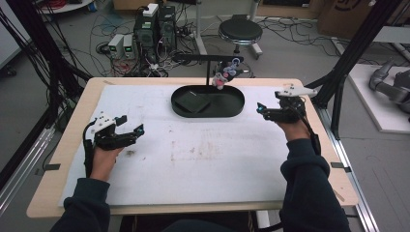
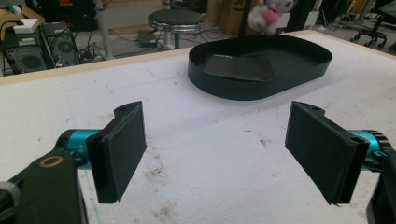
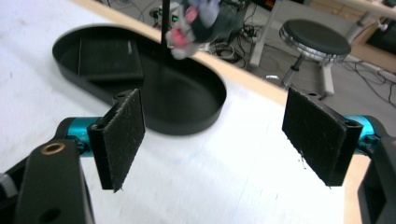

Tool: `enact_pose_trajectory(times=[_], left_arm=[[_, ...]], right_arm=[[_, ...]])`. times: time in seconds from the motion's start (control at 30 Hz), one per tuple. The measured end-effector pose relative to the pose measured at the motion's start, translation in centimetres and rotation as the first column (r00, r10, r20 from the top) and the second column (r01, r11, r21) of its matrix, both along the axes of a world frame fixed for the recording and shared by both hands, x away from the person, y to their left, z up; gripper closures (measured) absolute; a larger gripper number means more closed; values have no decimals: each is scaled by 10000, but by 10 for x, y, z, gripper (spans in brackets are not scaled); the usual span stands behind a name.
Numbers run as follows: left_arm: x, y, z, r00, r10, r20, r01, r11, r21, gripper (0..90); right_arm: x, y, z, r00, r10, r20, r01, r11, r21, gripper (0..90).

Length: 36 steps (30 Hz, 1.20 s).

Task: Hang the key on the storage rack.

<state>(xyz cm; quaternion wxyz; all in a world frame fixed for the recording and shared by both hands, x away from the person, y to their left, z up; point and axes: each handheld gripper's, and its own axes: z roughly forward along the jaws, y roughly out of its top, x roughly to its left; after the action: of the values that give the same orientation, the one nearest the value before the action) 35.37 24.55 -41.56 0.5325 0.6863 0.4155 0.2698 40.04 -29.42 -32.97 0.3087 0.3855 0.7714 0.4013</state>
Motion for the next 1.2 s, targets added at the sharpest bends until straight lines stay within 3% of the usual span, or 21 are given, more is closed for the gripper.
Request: enact_pose_trajectory(times=[0.23,0.57,1.2], left_arm=[[-2,-2,2,9998,21,206,-22,10000,16,202],[-4,-3,4,9995,-78,311,78,10000,-3,202],[-4,-4,3,9995,-162,275,161,9999,51,203]], right_arm=[[-18,-8,-34,9993,-265,-248,267,9996,58,212],[-26,-8,-53,9988,-421,-266,421,9991,-18,212],[-32,-11,-60,9982,-472,-379,461,9985,-304,212]])
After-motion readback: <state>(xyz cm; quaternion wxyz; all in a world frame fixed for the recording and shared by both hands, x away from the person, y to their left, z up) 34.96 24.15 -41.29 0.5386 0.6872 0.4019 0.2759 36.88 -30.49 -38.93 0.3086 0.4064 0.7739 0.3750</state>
